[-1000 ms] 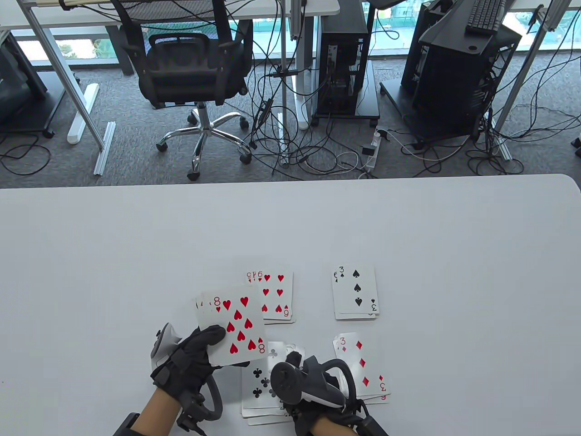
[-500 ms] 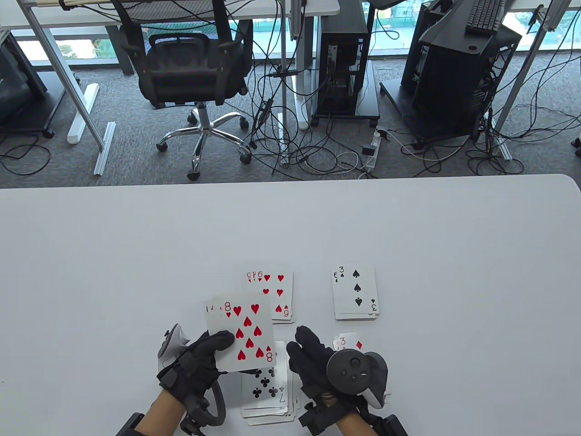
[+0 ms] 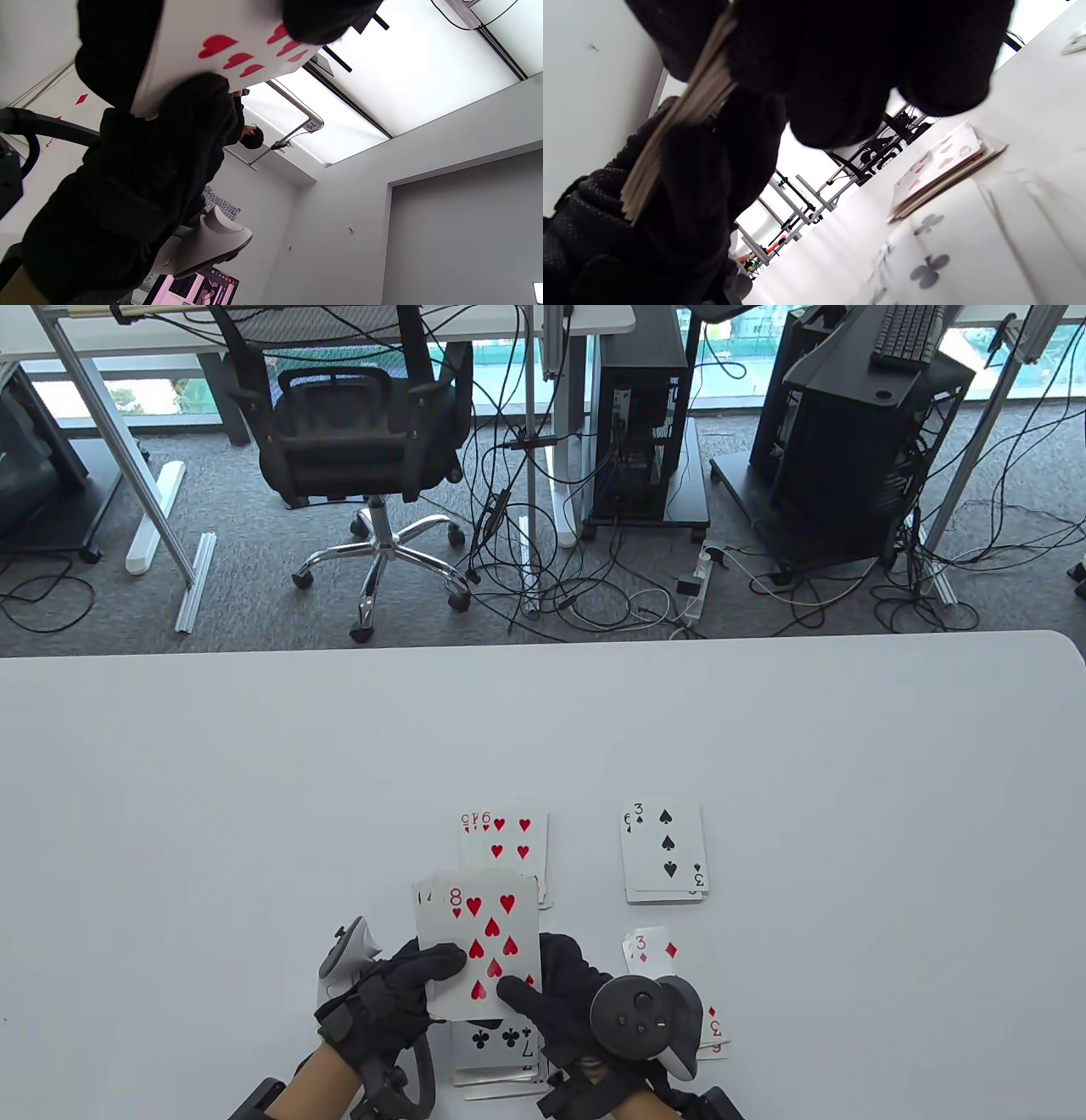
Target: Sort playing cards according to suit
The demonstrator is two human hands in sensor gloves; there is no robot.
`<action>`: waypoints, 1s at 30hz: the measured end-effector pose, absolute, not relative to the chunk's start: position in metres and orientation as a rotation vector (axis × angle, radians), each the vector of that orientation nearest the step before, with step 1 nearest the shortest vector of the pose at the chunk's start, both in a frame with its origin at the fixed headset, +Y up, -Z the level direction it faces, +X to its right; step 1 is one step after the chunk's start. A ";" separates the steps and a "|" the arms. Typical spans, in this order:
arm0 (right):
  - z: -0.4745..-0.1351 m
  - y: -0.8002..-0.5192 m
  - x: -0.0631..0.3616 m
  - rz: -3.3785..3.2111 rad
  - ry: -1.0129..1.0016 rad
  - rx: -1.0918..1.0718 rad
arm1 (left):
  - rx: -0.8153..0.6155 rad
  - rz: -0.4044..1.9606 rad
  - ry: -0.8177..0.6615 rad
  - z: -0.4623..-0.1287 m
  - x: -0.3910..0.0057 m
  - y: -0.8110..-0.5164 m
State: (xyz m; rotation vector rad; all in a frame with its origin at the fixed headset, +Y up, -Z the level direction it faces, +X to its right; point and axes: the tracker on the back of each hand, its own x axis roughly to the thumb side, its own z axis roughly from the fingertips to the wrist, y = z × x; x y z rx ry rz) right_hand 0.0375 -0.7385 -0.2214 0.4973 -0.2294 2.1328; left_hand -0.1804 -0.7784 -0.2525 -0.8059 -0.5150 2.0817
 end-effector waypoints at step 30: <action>-0.337 -0.746 0.057 2.211 -0.026 0.017 | -0.483 2.189 -0.357 -0.277 -0.242 -0.774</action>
